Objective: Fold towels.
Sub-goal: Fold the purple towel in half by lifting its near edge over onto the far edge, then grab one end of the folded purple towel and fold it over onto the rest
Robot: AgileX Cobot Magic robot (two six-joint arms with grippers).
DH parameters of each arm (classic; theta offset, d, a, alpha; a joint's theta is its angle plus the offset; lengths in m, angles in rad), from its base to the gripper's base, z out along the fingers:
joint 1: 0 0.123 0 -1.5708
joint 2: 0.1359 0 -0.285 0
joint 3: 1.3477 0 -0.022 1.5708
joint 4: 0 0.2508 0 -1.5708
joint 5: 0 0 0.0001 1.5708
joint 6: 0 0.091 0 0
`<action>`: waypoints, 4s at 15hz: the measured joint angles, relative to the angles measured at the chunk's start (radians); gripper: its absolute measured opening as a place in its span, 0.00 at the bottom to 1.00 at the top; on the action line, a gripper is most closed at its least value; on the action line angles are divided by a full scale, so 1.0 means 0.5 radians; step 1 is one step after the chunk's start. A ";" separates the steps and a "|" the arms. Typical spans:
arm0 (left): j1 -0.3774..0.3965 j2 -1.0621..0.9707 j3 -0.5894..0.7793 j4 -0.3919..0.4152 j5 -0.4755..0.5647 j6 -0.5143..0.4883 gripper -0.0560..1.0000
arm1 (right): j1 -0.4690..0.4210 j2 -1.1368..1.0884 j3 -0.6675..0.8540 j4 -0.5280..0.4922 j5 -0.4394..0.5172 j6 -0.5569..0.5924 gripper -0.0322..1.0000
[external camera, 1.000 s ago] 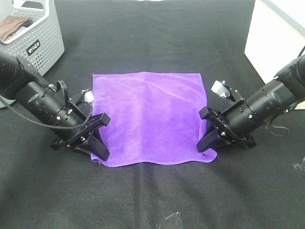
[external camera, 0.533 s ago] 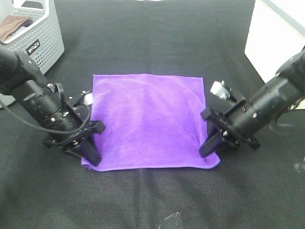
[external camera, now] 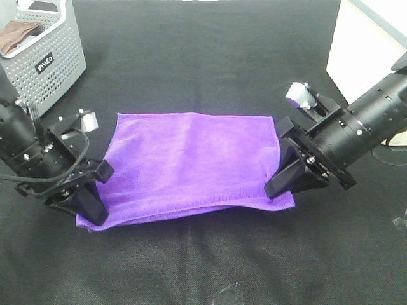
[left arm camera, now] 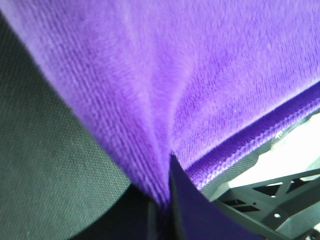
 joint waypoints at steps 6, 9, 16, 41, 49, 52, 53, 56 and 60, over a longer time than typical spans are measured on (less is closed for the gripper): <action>0.000 0.190 -0.512 0.140 -0.122 -0.040 0.05 | 0.000 0.132 -0.470 -0.050 -0.208 0.110 0.03; 0.000 0.442 -0.934 0.286 -0.114 -0.112 0.05 | -0.002 0.384 -0.864 -0.116 -0.218 0.174 0.03; 0.000 0.896 -1.572 0.458 -0.080 -0.182 0.05 | -0.002 0.822 -1.394 -0.340 -0.282 0.324 0.03; 0.182 1.054 -2.056 0.802 0.610 -0.584 0.74 | -0.006 0.574 -1.420 -0.832 -0.184 0.634 0.65; 0.336 1.266 -2.056 0.296 0.612 -0.298 0.74 | -0.006 0.410 -1.420 -0.912 0.126 0.730 0.65; 0.344 1.284 -2.056 0.272 0.590 -0.328 0.74 | -0.006 0.404 -1.420 -0.914 0.164 0.738 0.65; 0.344 1.286 -2.058 0.270 0.590 -0.328 0.74 | -0.006 0.404 -1.420 -0.914 0.174 0.738 0.65; 0.352 1.322 -2.074 0.172 0.600 -0.330 0.74 | -0.006 0.404 -1.420 -0.914 0.188 0.738 0.65; 0.244 1.384 -2.116 0.042 0.618 -0.330 0.74 | -0.006 0.404 -1.420 -0.914 0.226 0.738 0.65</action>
